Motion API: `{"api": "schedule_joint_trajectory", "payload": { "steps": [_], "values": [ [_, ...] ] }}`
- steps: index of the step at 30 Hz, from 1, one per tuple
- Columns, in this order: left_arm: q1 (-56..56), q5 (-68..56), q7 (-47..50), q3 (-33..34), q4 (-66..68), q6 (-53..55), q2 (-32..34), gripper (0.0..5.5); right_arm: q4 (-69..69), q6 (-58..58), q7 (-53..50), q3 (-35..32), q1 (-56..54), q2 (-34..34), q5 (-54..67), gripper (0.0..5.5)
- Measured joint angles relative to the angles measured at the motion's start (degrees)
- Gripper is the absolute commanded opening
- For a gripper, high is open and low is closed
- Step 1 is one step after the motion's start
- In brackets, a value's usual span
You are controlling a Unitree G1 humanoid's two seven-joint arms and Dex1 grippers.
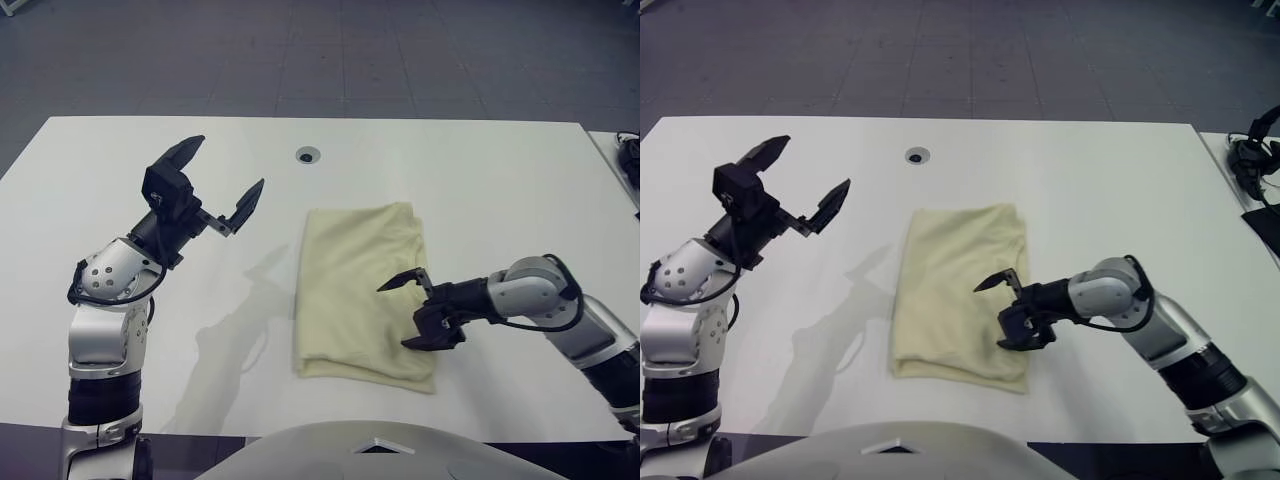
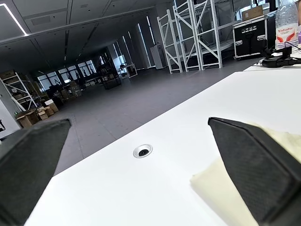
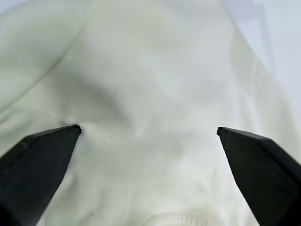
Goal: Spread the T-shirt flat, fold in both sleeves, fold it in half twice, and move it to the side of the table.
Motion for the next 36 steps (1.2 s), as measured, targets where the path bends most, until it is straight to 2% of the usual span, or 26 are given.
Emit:
{"api": "schedule_joint_trajectory", "payload": {
  "steps": [9,14,16,21,25,29,36],
  "values": [
    [0.6,0.1,-0.2,-0.1,1.7,-1.4,0.0,5.39,0.3,2.2,-1.2,-1.8,0.3,2.8,2.7,5.4],
    [1.8,-0.1,-2.3,0.8,1.2,-3.4,0.7,5.39,-3.1,4.4,-2.9,-10.8,0.5,2.8,12.8,5.4],
    [4.1,-0.7,-4.6,1.3,-0.9,-5.0,2.2,5.39,-6.5,5.8,-5.0,-16.8,0.3,3.2,19.8,5.4],
    [10.2,0.2,-11.9,-0.4,-2.0,-9.5,6.2,5.39,-9.2,6.8,-6.6,-24.3,4.4,3.7,27.5,5.4],
    [16.2,10.3,-19.0,-5.8,0.1,-21.2,12.6,5.39,-5.8,-1.2,-4.8,-24.4,16.2,3.5,22.0,5.4],
    [18.9,19.0,-21.5,-9.2,6.7,-32.7,17.5,5.39,-2.1,-9.2,-4.1,-24.4,27.4,2.9,16.4,5.4],
    [20.0,24.7,-20.5,-10.7,12.7,-45.1,22.5,5.39,-1.5,-14.9,-4.7,-26.3,34.5,0.6,11.6,5.4]
  ]
}}
